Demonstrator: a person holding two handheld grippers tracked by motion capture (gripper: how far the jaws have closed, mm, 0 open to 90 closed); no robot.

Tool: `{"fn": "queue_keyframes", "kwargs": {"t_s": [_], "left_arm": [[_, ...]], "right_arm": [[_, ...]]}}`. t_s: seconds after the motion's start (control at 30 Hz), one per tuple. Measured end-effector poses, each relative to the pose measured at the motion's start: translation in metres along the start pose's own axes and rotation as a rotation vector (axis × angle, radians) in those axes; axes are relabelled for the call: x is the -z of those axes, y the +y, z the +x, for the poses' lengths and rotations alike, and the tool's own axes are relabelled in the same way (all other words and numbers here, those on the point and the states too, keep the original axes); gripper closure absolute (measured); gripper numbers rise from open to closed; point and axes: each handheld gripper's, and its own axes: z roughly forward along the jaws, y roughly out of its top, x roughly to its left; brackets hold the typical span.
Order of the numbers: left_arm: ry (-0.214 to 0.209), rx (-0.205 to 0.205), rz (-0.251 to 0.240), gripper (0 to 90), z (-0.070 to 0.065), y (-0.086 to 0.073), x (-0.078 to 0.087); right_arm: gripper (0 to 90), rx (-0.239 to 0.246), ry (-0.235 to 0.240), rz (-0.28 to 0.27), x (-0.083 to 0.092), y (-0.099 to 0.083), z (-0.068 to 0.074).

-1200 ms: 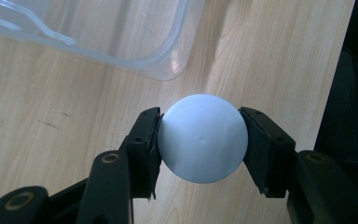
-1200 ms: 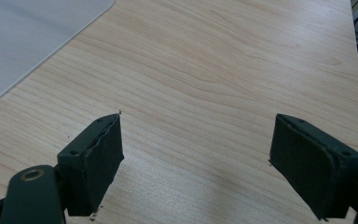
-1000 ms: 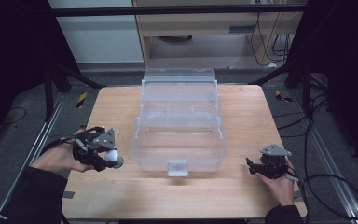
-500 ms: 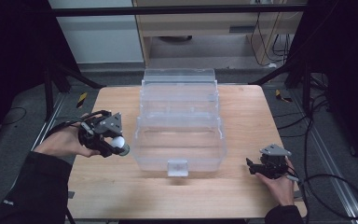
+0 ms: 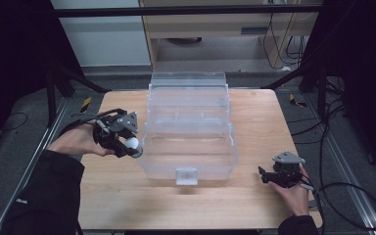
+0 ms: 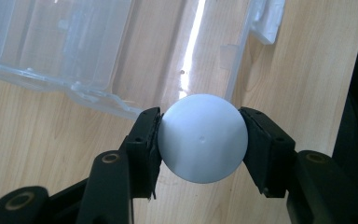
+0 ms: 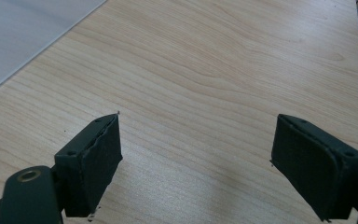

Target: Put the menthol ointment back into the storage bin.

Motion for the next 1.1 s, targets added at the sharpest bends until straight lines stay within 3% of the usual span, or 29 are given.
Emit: {"fn": "queue_keyframes", "kwargs": {"t_s": [0.07,0.23,0.47,1.1], "left_arm": [[-0.008,0.006,0.002,50.0,0.002,0.002,-0.004],[-0.011,-0.027,0.021,50.0,0.006,0.009,-0.014],[-0.020,-0.025,0.029,50.0,0.009,0.013,-0.028],[-0.063,-0.017,0.049,50.1,0.014,0.006,-0.066]], "right_arm": [[15.9,0.001,0.001,0.002,0.000,0.000,0.000],[15.9,0.002,0.002,0.004,0.000,0.000,-0.001],[15.8,0.003,0.002,0.005,-0.001,-0.001,-0.001],[15.7,0.010,0.006,0.020,-0.003,-0.002,0.000]]}}
